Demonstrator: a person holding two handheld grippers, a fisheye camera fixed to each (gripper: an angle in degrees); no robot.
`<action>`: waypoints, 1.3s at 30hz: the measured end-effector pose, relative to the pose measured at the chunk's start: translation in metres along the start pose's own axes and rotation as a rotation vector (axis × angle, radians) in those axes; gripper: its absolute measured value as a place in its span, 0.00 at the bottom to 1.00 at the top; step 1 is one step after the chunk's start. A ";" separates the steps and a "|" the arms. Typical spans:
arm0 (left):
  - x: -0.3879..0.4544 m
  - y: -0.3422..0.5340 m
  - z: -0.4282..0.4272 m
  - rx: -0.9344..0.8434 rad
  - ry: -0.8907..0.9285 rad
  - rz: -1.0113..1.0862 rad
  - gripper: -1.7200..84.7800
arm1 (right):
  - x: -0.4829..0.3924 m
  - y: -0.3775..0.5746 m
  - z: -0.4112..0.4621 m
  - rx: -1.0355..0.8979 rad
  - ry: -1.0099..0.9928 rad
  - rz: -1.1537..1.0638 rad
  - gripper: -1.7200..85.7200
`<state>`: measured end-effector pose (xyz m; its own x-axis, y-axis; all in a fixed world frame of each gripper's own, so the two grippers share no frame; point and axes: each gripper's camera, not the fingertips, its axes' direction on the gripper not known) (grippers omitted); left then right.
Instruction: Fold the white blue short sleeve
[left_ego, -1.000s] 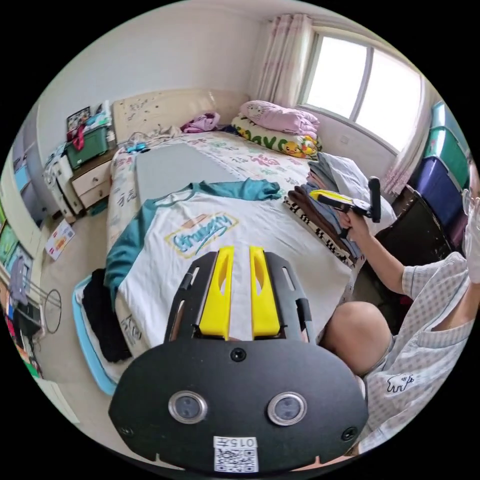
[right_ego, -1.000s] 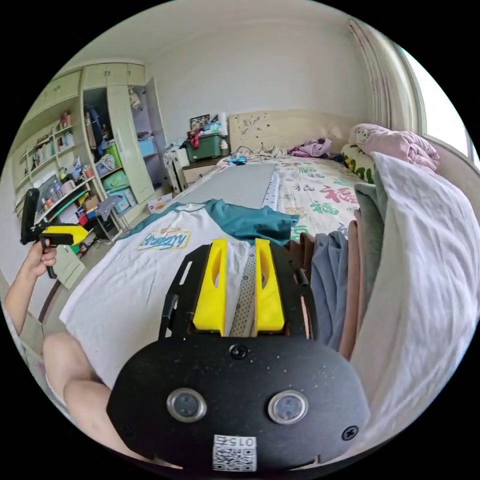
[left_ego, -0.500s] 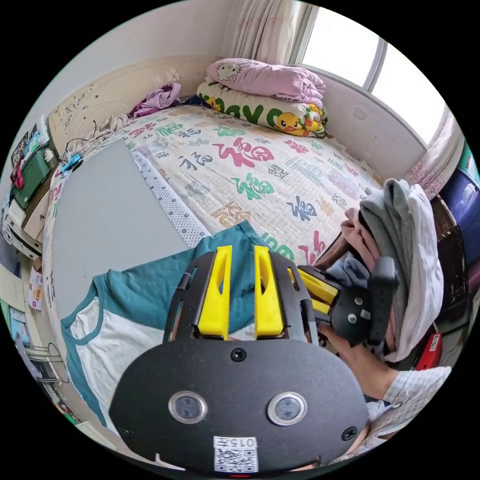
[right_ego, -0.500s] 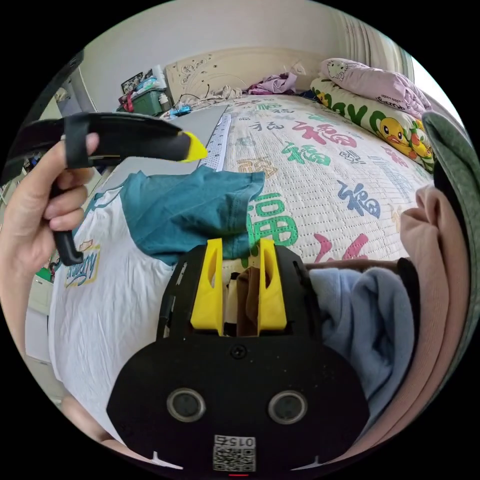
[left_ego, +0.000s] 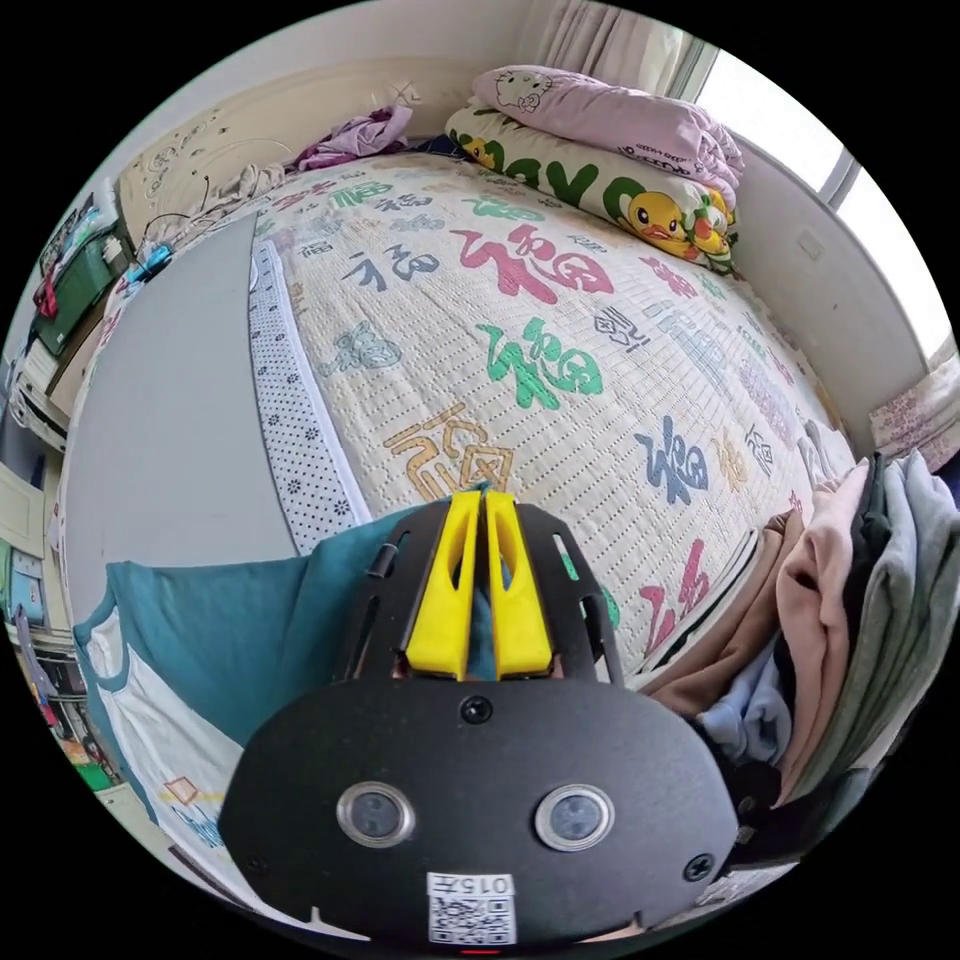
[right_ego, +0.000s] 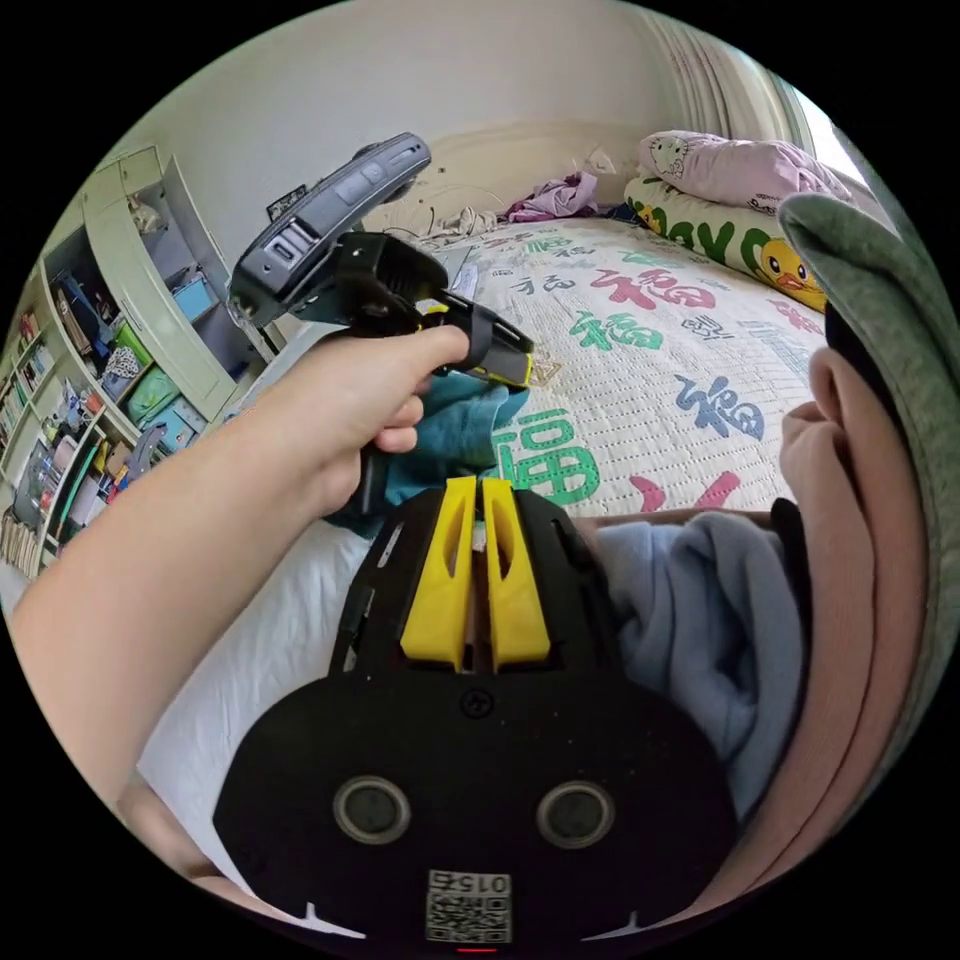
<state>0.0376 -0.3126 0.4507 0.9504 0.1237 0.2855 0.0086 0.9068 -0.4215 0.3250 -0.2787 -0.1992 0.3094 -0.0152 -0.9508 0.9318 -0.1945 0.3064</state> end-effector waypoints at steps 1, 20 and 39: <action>-0.012 0.005 -0.016 0.055 0.015 -0.008 0.02 | 0.002 0.002 -0.008 0.023 -0.016 0.004 0.01; -0.278 0.296 -0.129 0.271 0.207 -0.376 0.06 | -0.097 0.070 -0.096 -0.171 -0.536 -0.678 0.06; -0.266 0.085 -0.031 0.099 0.114 -0.295 0.12 | -0.091 0.028 -0.025 -0.193 -0.353 -0.405 0.08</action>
<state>-0.2050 -0.2806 0.3125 0.9403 -0.1909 0.2819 0.2637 0.9321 -0.2481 0.3279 -0.2578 -0.1030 -0.1311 -0.3100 -0.9416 0.9909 -0.0710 -0.1146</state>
